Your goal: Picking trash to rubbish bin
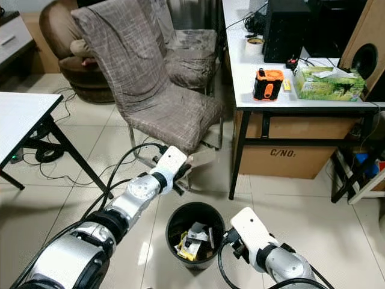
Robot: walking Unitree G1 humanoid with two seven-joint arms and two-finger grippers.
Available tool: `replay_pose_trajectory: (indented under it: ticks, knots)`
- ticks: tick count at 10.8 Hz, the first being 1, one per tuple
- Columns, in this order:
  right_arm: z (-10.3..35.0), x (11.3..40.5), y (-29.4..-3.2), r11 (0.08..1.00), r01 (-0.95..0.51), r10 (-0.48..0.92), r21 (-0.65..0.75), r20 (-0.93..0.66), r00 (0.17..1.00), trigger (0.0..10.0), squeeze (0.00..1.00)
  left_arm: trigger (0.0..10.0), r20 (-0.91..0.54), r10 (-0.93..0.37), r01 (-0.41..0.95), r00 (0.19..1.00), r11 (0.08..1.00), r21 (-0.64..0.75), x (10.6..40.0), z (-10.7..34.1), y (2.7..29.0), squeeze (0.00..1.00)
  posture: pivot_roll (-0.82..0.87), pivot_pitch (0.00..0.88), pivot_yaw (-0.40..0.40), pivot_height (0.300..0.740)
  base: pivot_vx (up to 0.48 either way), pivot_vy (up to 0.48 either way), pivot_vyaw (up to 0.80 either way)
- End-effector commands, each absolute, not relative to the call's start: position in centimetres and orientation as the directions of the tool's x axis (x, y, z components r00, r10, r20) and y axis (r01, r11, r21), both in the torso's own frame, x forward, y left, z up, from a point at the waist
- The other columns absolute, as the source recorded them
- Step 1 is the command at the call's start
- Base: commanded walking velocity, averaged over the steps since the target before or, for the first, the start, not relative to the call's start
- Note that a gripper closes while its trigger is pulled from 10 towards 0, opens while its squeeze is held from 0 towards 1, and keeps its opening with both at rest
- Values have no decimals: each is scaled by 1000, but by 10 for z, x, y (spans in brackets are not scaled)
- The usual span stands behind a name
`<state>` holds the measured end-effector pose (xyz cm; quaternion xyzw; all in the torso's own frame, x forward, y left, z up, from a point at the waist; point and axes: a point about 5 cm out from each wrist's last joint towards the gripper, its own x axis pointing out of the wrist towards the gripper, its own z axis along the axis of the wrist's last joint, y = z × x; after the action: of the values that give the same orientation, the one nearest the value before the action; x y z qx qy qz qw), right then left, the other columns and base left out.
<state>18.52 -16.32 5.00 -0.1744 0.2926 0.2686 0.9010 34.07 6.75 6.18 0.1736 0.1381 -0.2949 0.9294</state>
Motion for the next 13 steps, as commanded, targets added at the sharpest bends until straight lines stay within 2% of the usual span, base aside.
replay_pose_trajectory:
  ticks: [1, 5, 6, 7, 8, 9, 11, 12, 13]
  knots:
    - [53, 187, -163, 796, -582, 376, -168, -616, 692, 10000, 0, 10000, -337, -517, 603, 787, 760, 243, 344, 68, 64, 1000, -242, 53, 86, 740, 0, 0, 0]
    - [52, 189, -164, 799, -572, 359, -185, -617, 701, 10000, 0, 10000, -323, -535, 612, 780, 759, 221, 343, 68, 60, 1000, -236, 50, 87, 740, 0, 0, 0]
    - [53, 192, -164, 815, -544, 334, -201, -604, 723, 10000, 0, 10000, -304, -525, 585, 795, 797, 154, 342, 67, 65, 192, -230, 46, 87, 740, 0, 0, 0]
    - [56, 200, -166, 872, -448, 273, -198, -562, 781, 10000, 0, 10000, -249, -529, 558, 811, 827, 59, 339, 66, 75, 0, -210, 37, 84, 740, 0, 0, 0]
    - [61, 208, -166, 925, -338, 215, -171, -500, 839, 10000, 0, 10000, -233, -515, 543, 825, 836, 76, 332, 60, 92, 0, -193, 34, 83, 740, 0, 0, 0]
    - [67, 215, -164, 968, -241, 182, -75, -454, 872, 10000, 0, 10000, -171, -473, 487, 864, 872, 49, 323, 63, 113, 0, -170, 27, 78, 740, 0, 0, 0]
    - [71, 221, -157, 960, -269, 211, -79, -424, 881, 10000, 0, 10000, -149, -371, 378, 917, 926, 18, 302, 70, 143, 0, -136, 16, 52, 740, 0, 0, 0]
    - [73, 231, -154, 966, -253, 215, -51, -384, 898, 10000, 0, 10000, -159, -296, 302, 942, 953, 13, 279, 77, 161, 0, -88, 3, 11, 740, 0, 0, 0]
    - [72, 235, -153, 965, -256, 219, -51, -376, 901, 10000, 0, 10000, -153, -267, 276, 951, 960, 40, 273, 79, 165, 0, -69, 0, -3, 740, 0, 0, 0]
